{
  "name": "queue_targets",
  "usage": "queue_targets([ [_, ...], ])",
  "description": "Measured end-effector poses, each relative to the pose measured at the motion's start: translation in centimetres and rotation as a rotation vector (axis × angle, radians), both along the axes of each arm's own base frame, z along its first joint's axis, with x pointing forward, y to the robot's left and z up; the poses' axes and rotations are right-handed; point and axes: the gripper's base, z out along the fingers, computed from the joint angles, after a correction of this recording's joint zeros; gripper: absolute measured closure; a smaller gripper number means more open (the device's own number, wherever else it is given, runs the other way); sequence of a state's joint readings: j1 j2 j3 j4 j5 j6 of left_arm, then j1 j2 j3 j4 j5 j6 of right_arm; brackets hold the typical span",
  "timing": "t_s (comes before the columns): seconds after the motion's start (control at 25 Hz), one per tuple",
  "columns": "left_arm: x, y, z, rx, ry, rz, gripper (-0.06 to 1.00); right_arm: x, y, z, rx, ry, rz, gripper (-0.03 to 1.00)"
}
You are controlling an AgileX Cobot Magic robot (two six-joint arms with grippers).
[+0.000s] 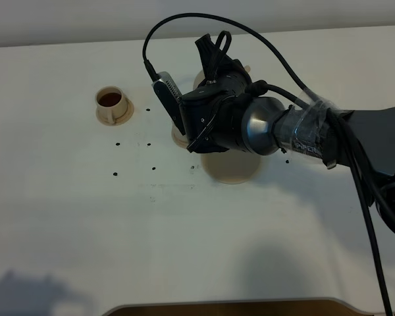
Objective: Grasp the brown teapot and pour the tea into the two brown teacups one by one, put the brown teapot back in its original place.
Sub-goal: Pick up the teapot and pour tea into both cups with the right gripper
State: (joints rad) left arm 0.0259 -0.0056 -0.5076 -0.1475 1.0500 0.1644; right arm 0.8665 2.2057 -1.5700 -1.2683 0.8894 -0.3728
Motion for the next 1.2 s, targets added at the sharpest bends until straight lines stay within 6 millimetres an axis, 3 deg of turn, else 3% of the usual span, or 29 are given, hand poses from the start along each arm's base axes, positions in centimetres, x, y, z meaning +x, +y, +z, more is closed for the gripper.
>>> queue_targets([
  [1.2,0.0,0.0,0.0,-0.001,0.0,0.001,0.4,-0.07,0.76,0.76,-0.15,-0.073,0.121,0.87],
])
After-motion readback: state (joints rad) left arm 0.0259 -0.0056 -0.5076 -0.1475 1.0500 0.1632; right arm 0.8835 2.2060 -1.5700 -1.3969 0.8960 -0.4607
